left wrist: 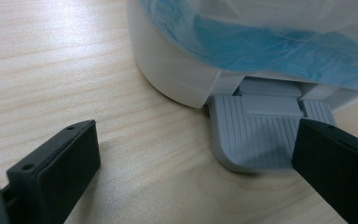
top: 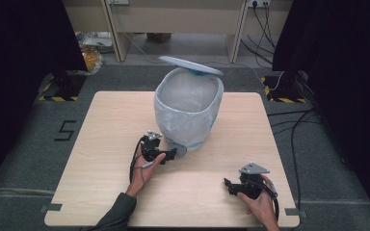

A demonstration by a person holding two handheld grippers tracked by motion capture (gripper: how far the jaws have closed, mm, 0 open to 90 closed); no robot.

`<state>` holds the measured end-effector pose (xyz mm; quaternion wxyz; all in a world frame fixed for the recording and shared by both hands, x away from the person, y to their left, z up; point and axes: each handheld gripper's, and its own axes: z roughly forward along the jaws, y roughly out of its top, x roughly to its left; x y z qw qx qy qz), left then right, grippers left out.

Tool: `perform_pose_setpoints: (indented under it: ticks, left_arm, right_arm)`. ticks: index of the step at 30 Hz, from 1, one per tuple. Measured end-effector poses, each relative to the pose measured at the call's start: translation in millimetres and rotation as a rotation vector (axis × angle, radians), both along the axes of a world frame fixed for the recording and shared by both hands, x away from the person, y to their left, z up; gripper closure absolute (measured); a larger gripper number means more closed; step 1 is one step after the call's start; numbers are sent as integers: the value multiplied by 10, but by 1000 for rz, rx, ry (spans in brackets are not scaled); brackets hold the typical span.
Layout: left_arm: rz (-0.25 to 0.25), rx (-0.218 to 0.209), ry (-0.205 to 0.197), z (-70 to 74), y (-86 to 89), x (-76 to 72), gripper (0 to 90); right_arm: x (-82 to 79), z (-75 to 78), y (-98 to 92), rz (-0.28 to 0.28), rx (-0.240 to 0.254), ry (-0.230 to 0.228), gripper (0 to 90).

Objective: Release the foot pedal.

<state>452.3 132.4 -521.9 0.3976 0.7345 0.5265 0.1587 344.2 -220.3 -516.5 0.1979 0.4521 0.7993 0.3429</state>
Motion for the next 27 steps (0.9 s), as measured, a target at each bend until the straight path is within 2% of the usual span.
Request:
perform_pose_setpoints:
  ticks: [27]
  left_arm:
    - [-8, 13, -6, 21, -3, -2, 1]
  right_arm:
    - [0, 0, 0, 0, 0, 0, 186]
